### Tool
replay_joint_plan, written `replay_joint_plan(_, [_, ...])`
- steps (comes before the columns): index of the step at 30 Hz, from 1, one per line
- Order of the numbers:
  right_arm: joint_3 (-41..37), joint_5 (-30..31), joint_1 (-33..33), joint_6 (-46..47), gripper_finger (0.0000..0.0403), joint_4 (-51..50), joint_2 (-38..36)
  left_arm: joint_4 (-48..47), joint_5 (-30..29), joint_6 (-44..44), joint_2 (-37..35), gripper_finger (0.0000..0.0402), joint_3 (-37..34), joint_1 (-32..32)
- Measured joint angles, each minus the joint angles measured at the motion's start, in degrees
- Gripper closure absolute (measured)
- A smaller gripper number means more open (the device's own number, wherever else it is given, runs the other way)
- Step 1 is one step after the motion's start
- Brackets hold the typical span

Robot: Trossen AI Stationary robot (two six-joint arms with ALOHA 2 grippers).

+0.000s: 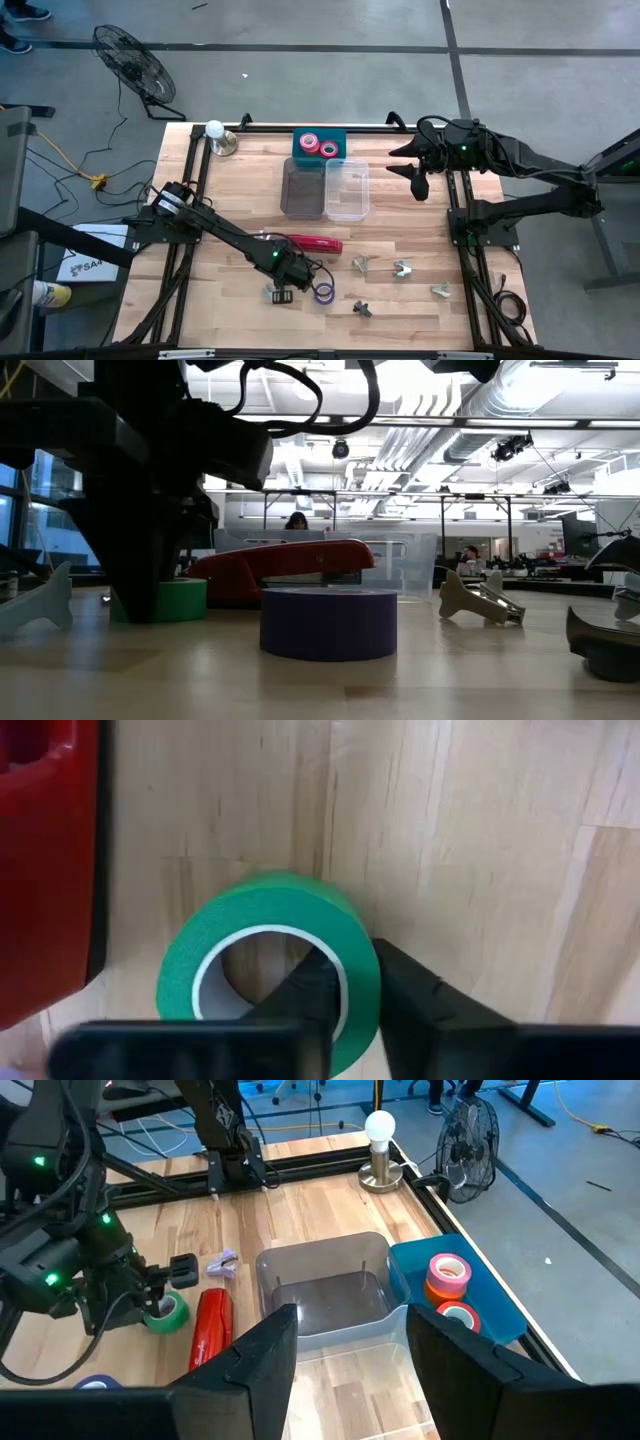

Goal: Pick and place Stapler, Stapler remover, tape
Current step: Put the green tape into the blue bin

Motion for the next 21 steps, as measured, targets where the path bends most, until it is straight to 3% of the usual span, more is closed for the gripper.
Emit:
replay_joint_plan(7, [0.00, 0.00, 0.00, 0.56, 0.0221, -0.03, 0.00, -5.71, 0.26, -0.24, 0.21, 0.0366, 1.90, -0.02])
replay_joint_plan(14, [0.00, -0.02, 0.00, 1.73, 0.0221, -0.21, 0.00, -17.98, -1.63, 4.35, -0.06, 0.0366, 11.87, -0.02])
replay_joint_plan(21, [0.00, -0.05, 0.00, 3.12, 0.0221, -0.20, 0.00, -32.05, -11.89, 13.52, -0.31, 0.0366, 26.54, 2.70])
